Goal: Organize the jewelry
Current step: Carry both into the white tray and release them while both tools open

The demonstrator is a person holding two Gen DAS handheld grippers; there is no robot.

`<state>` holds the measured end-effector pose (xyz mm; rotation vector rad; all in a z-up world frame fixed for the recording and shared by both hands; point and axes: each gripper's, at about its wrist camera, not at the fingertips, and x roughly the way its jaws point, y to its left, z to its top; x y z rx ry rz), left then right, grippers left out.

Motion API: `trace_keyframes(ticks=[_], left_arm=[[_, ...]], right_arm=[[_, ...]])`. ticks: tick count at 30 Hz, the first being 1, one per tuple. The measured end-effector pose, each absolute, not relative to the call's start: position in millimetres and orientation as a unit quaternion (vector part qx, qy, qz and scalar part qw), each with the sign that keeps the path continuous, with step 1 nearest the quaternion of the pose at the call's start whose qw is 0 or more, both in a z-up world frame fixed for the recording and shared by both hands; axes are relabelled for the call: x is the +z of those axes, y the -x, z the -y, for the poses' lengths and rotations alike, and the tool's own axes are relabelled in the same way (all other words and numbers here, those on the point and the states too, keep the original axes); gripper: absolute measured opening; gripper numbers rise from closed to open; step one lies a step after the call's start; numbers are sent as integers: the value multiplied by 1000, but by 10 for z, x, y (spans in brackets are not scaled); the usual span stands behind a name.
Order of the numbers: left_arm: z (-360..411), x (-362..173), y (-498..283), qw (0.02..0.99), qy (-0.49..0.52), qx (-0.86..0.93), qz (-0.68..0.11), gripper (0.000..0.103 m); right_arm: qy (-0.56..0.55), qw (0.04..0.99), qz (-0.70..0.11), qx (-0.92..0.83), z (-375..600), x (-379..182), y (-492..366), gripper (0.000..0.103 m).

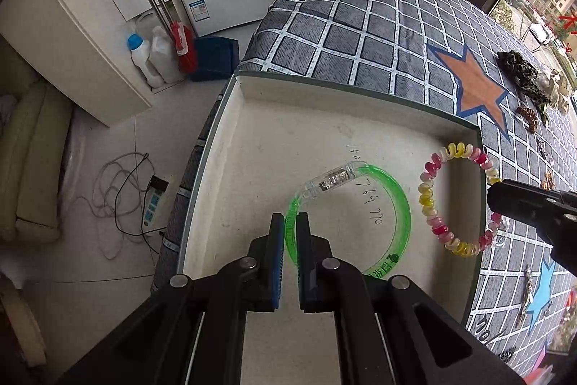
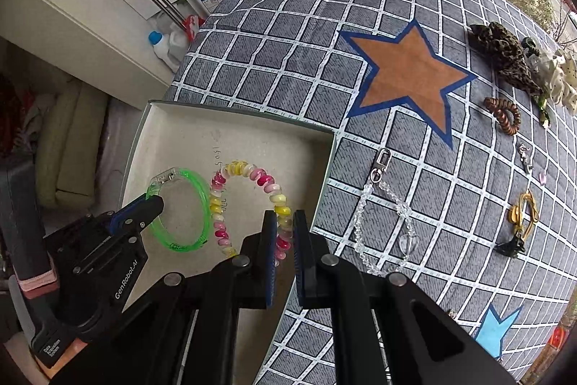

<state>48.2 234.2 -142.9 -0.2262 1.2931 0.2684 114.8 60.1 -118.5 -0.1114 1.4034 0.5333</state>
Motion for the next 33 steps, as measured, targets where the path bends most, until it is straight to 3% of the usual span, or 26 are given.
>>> trace_keyframes(ticks=[19, 21, 26, 33], left_arm=[[-2204, -1597, -619, 774, 30, 146, -615, 13], [-2177, -1574, -607, 774, 28, 144, -616, 13], [-2149, -1524, -572, 769, 28, 145, -622, 13], [-2094, -1440, -567, 769, 27, 142, -623, 13]], right_arm=[[75, 715, -661, 216, -909, -1705, -1403, 10], [78, 715, -660, 215, -894, -1696, -1392, 14], [76, 731, -636, 237, -946, -1500, -1394, 47], [35, 752, -617, 230, -772, -1172, -1436, 52]])
